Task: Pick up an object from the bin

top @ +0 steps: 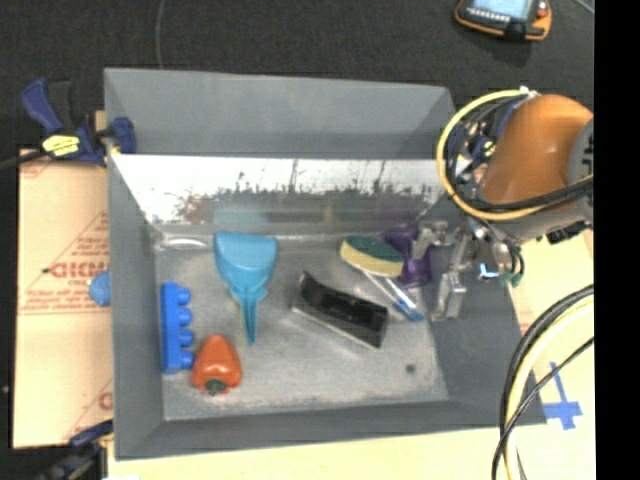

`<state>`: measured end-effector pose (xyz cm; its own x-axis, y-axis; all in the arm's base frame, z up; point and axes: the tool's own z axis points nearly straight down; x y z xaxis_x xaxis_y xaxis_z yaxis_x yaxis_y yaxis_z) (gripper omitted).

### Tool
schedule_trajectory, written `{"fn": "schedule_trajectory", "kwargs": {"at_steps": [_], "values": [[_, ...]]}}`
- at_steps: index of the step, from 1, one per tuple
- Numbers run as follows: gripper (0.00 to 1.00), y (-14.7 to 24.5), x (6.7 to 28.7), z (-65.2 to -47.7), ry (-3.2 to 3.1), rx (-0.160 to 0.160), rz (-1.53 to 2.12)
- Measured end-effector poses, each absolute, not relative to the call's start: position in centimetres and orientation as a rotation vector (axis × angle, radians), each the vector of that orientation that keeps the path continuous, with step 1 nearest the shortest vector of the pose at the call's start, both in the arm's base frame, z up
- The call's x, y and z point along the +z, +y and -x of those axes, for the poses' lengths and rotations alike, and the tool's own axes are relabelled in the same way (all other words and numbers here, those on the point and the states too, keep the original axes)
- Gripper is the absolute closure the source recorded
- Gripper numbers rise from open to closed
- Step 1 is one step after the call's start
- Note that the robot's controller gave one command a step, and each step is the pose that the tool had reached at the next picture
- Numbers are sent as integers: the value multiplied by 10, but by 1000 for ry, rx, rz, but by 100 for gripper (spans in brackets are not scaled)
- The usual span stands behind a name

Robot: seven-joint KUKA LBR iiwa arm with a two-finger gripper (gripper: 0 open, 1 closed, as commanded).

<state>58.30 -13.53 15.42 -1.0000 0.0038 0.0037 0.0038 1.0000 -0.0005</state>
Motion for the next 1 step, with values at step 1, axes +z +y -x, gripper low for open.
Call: {"fn": "schedule_trajectory", "kwargs": {"at_steps": [1], "values": [[0, -135, 159, -585, -3146, 3, -2]]}}
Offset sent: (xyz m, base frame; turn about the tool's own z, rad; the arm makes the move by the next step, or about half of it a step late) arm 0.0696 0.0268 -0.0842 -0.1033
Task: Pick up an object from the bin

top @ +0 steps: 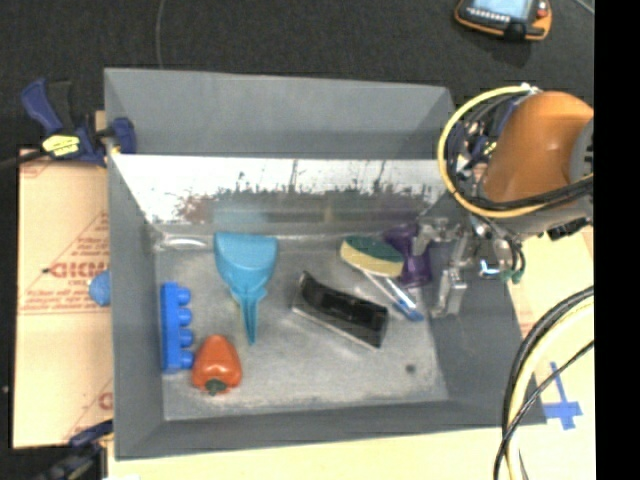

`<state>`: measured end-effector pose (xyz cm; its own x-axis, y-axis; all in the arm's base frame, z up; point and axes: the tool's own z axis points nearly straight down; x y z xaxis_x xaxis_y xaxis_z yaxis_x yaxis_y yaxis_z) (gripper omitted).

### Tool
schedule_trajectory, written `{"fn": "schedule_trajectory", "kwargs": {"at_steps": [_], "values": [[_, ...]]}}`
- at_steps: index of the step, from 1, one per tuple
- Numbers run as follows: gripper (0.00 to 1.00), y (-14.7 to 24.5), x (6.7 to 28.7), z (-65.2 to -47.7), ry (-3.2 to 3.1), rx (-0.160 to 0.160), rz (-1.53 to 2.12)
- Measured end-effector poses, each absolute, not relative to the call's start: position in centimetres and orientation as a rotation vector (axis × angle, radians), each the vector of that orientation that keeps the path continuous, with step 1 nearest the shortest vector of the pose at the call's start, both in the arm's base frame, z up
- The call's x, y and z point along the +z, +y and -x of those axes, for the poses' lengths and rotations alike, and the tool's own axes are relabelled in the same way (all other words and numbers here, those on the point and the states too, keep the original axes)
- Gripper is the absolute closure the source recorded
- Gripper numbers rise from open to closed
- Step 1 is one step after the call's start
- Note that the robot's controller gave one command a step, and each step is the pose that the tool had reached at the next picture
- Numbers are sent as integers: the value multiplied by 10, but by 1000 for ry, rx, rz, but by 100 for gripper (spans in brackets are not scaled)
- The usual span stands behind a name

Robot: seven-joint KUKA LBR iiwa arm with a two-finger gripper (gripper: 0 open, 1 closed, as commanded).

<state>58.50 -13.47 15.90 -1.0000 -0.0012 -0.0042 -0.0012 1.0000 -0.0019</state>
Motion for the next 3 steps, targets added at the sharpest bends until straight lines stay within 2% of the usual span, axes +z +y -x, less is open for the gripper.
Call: {"fn": "schedule_trajectory", "kwargs": {"at_steps": [1, 2, 3], "values": [[0, -110, 74, -655, 3130, -5, 153], [0, -90, 112, -636, 3047, -4, -696], [0, -85, 101, -650, 3126, -5, -74]]}}
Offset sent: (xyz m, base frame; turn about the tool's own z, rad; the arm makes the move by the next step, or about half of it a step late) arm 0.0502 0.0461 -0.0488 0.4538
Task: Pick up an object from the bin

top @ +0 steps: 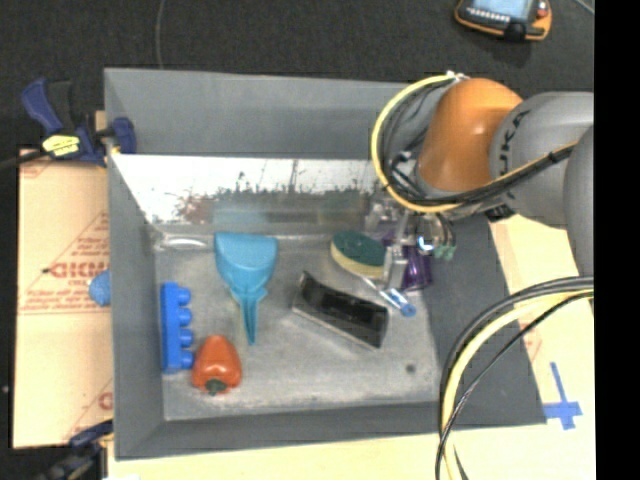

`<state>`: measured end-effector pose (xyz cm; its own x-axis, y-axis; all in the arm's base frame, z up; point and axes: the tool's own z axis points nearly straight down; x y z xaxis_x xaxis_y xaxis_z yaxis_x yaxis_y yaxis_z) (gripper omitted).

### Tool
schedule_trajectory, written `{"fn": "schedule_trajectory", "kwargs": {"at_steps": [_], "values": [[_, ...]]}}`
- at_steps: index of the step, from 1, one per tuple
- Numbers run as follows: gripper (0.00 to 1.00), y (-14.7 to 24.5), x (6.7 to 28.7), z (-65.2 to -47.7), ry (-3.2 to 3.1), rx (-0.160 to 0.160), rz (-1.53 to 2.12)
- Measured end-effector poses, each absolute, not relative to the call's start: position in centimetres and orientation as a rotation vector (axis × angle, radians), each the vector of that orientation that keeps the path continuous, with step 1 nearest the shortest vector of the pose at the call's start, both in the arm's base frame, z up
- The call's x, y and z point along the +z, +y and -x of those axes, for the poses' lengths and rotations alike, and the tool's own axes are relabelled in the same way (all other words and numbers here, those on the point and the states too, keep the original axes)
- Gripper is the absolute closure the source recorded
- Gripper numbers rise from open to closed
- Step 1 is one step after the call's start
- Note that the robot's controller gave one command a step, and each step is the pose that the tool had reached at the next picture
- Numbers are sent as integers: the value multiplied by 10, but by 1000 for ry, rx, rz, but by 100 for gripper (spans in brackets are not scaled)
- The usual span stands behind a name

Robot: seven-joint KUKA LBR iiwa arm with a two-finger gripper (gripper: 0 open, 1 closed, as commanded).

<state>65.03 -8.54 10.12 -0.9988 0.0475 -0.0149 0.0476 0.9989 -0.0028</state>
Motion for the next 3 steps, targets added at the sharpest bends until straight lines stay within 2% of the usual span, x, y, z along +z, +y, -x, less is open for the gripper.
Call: {"fn": "schedule_trajectory", "kwargs": {"at_steps": [1, 2, 3], "values": [[0, -83, 70, -645, 3001, -4, -879], [100, -73, 70, -643, 3048, -3, -709], [100, -71, 70, -643, 3057, -3, -672]]}}
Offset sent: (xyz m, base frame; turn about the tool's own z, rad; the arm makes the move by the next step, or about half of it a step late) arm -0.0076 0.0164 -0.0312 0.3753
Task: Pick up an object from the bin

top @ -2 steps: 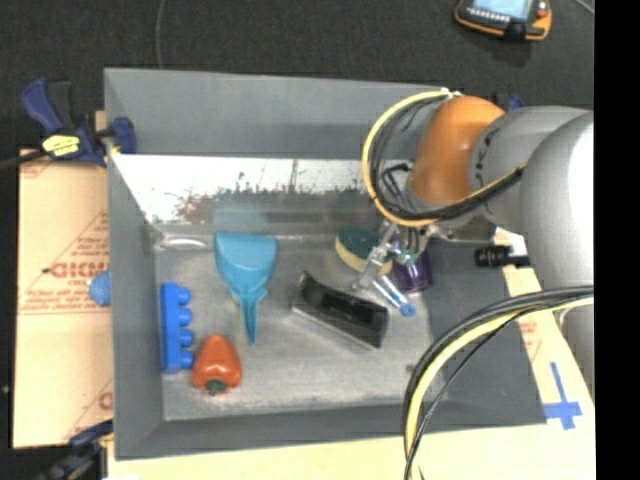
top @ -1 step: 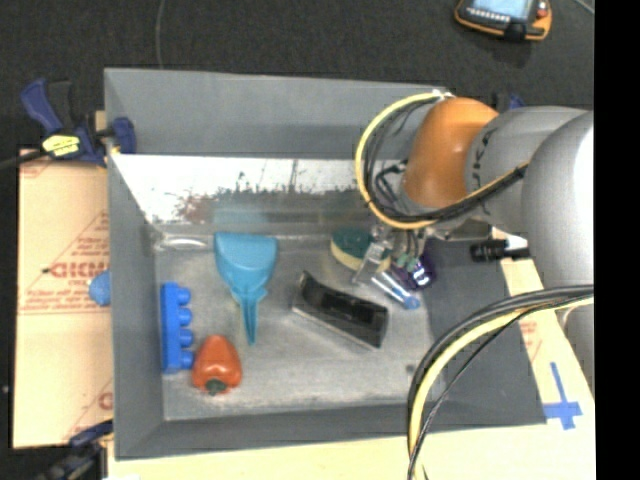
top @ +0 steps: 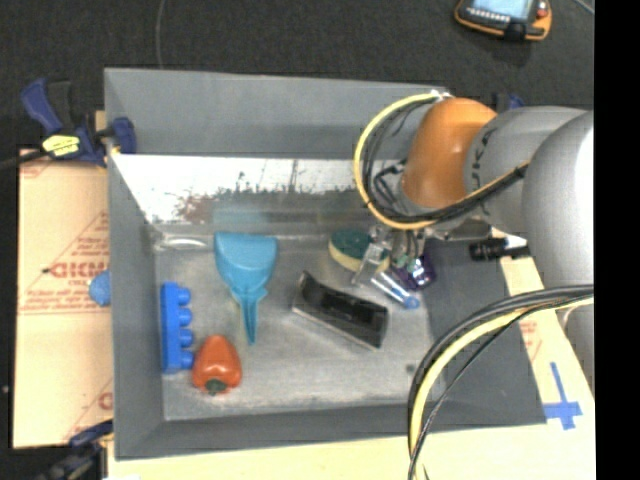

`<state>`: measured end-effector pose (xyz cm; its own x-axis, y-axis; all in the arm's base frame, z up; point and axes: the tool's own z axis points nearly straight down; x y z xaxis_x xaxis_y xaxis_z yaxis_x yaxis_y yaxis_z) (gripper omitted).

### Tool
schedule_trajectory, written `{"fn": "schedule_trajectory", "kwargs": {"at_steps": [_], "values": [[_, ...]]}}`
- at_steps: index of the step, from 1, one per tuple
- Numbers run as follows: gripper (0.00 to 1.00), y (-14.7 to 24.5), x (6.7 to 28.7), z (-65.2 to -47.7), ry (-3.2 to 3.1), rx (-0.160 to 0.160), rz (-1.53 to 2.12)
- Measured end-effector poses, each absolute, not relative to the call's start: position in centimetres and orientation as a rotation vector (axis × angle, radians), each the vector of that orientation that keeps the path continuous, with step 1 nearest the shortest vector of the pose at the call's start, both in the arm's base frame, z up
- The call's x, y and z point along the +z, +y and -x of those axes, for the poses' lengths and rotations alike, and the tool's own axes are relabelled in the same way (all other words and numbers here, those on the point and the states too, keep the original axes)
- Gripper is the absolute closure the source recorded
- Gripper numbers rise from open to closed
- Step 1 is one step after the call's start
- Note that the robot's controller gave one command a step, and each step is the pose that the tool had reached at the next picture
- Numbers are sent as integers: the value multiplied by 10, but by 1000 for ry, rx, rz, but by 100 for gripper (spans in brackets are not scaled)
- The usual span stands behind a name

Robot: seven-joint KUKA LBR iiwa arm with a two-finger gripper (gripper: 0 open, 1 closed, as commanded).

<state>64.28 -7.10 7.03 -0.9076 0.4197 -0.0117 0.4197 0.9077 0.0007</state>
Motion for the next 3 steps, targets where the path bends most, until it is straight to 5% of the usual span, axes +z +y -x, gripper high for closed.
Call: {"fn": "schedule_trajectory", "kwargs": {"at_steps": [3], "values": [[100, -72, 128, -643, 3054, -1, -665]]}}
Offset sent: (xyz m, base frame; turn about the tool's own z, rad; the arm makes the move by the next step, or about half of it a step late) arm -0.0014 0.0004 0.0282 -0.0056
